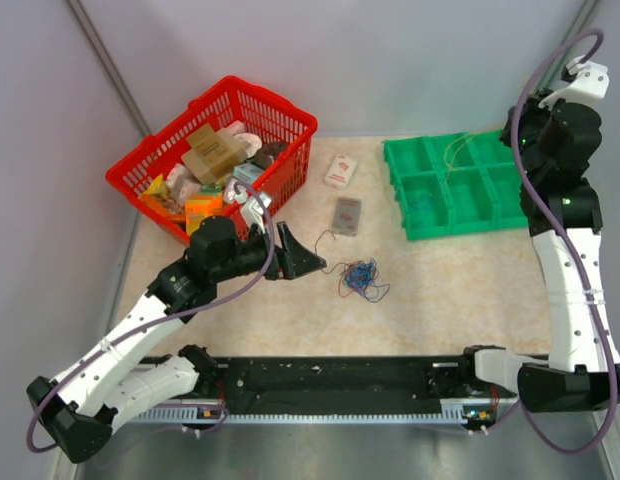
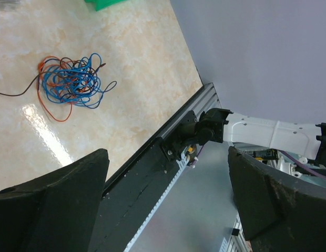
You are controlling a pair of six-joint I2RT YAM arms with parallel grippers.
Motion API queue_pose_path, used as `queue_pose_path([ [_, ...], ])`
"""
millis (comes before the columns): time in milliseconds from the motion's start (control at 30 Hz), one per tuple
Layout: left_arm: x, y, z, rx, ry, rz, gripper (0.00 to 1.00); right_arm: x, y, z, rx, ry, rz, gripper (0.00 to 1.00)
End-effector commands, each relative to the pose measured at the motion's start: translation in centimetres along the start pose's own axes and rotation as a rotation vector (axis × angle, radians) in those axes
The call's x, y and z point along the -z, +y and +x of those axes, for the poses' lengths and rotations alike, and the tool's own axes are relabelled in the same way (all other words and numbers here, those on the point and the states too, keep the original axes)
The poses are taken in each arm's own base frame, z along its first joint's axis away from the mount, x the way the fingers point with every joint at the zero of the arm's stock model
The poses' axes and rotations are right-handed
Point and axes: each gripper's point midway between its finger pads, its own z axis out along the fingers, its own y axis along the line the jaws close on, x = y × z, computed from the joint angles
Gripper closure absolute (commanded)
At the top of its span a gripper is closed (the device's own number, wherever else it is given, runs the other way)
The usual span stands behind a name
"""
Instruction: Untangle the cables
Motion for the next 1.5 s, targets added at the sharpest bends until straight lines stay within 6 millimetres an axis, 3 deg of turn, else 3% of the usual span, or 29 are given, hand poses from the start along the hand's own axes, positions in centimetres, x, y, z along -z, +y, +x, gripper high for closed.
queue_pose_path([
  [0,-0.4,-1.7,-0.6,-0.012,-0.016,0.082,0.02,2.4,-0.1,-5.0,-0.027,-0.116,-0.004,1.00],
  [33,-0.4,-1.9,-0.6,-0.011,-0.017,0.092,0.02,2.4,-1.2,-5.4,-0.028,-0.127,0.029,1.00],
  [200,-0.4,-2.0,-0.5,-0.009,-0.019,0.099,0.02,1.8,-2.3,-5.5,-0.038,-0.127,0.058,1.00],
  [300,-0.5,-1.9,-0.3,-0.008,-0.012,0.100,0.01,0.3,-3.0,-4.1,-0.040,-0.092,0.078,1.00],
  [567,-0.6,-2.0,-0.3,-0.017,-0.003,0.106,0.02,-4.3,-5.5,2.5,-0.018,-0.015,0.130,1.00],
  [733,-0.9,-1.9,-0.1,-0.021,0.016,0.103,0.02,-7.1,-7.6,8.4,0.000,0.090,0.212,1.00],
  [900,-1.1,-1.7,-0.1,-0.023,0.022,0.101,0.02,-8.5,-11.5,15.0,-0.039,0.212,0.422,1.00],
  [1033,-1.1,-1.9,0.0,-0.028,0.030,0.108,0.02,-8.0,-15.5,17.9,-0.020,0.240,0.652,1.00],
  [1133,-1.2,-1.7,0.0,-0.029,0.029,0.102,0.01,-7.9,-16.9,19.1,0.000,0.232,0.732,1.00],
  [1233,-1.2,-1.7,0.1,-0.026,0.034,0.103,0.02,-8.0,-17.9,18.9,0.027,0.205,0.789,1.00],
  [1400,-1.3,-1.5,0.1,-0.023,0.033,0.096,0.02,-10.0,-17.4,18.8,0.070,0.178,0.725,1.00],
  [1467,-1.5,-1.6,0.0,-0.021,0.037,0.100,0.02,-11.7,-15.6,20.0,0.076,0.221,0.604,1.00],
])
